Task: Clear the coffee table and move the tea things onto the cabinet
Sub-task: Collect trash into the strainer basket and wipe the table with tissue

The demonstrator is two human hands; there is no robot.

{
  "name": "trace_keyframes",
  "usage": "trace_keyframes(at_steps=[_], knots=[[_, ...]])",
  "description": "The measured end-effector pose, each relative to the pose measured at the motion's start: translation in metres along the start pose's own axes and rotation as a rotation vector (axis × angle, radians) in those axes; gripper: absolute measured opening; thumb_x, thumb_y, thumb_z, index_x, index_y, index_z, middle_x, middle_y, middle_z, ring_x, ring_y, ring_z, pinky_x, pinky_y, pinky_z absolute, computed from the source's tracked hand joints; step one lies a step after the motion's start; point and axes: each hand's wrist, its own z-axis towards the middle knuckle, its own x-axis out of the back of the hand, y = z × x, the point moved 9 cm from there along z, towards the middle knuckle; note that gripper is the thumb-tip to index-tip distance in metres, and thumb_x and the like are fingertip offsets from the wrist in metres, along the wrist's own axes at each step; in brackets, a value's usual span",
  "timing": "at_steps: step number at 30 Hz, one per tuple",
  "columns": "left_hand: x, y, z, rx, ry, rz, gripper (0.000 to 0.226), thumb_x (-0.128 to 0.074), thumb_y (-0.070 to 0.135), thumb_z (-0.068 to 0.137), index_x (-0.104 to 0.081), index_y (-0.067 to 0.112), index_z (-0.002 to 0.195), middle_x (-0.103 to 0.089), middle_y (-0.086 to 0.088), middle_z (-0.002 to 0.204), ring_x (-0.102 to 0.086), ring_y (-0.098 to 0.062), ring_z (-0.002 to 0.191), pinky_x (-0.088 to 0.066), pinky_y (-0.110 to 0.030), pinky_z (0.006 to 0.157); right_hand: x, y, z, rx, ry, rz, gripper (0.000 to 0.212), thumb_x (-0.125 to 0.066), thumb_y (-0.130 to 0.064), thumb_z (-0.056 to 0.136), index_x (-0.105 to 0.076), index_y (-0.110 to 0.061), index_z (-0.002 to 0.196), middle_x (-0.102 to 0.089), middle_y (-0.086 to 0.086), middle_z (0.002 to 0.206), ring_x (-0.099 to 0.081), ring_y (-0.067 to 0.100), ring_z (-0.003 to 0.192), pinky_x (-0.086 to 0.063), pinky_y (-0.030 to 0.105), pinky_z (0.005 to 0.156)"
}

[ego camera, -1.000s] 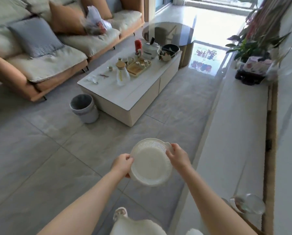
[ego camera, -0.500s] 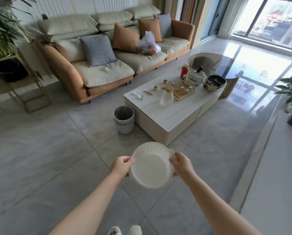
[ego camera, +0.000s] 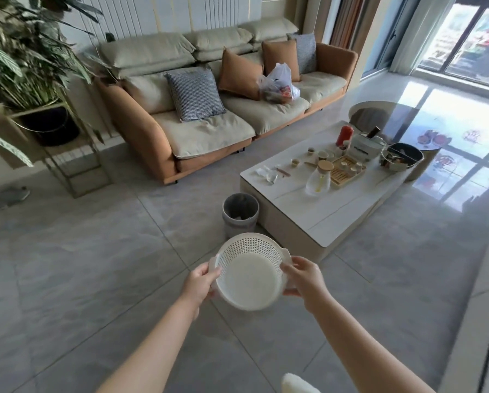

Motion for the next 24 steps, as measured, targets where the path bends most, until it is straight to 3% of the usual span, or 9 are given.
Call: trace_keyframes(at_steps=[6,9,12,19,24], knots=[[0.012,0.032,0.052,0.017,0.028,-0.160,0.019,-0.055,0.019,0.092,-0.062,0.031,0.103,-0.069,0.005,0.087,-0.064,-0.011,0.075,-0.050,-0.022,0.046,-0.044,-0.025,0.061,-0.031,-0.063,0.003,0.019,-0.063,-0.013,0.084,-0.065,-0.014,0.103,-0.065,0.006,0.098,-0.065,0.017,0.080,-0.056,0.032,0.050],[0.019,0.046,0.077,0.039,0.056,-0.194,0.018,-0.053,0.025,0.092,-0.063,0.032,0.106,-0.068,0.004,0.097,-0.063,-0.014,0.085,-0.052,-0.025,0.050,-0.063,-0.039,0.096,-0.042,-0.103,-0.030,0.022,-0.062,-0.014,0.084,-0.064,-0.014,0.107,-0.066,0.006,0.101,-0.066,0.020,0.084,-0.059,0.036,0.058],[0.027,0.061,0.104,0.052,0.093,-0.214,0.021,-0.051,0.028,0.094,-0.064,0.031,0.111,-0.068,0.002,0.103,-0.062,-0.017,0.093,-0.053,-0.030,0.060,-0.081,-0.061,0.128,-0.028,-0.133,-0.045,0.021,-0.062,-0.015,0.085,-0.065,-0.015,0.106,-0.066,0.005,0.101,-0.067,0.018,0.082,-0.059,0.033,0.057],[0.041,0.081,0.155,0.100,0.181,-0.308,0.029,-0.050,0.028,0.094,-0.058,0.027,0.123,-0.064,-0.004,0.116,-0.062,-0.023,0.103,-0.053,-0.033,0.060,-0.120,-0.099,0.183,-0.004,-0.190,-0.057,0.012,-0.061,-0.015,0.086,-0.065,-0.026,0.089,-0.069,0.003,0.094,-0.070,0.021,0.078,-0.057,0.030,0.053],[0.060,0.108,0.199,0.107,0.187,-0.353,0.041,-0.053,0.026,0.094,-0.050,0.019,0.134,-0.058,-0.012,0.129,-0.059,-0.030,0.113,-0.055,-0.035,0.060,-0.151,-0.123,0.216,0.003,-0.184,-0.033,0.010,-0.063,-0.015,0.085,-0.066,-0.024,0.091,-0.070,0.004,0.093,-0.070,0.021,0.078,-0.055,0.026,0.051]])
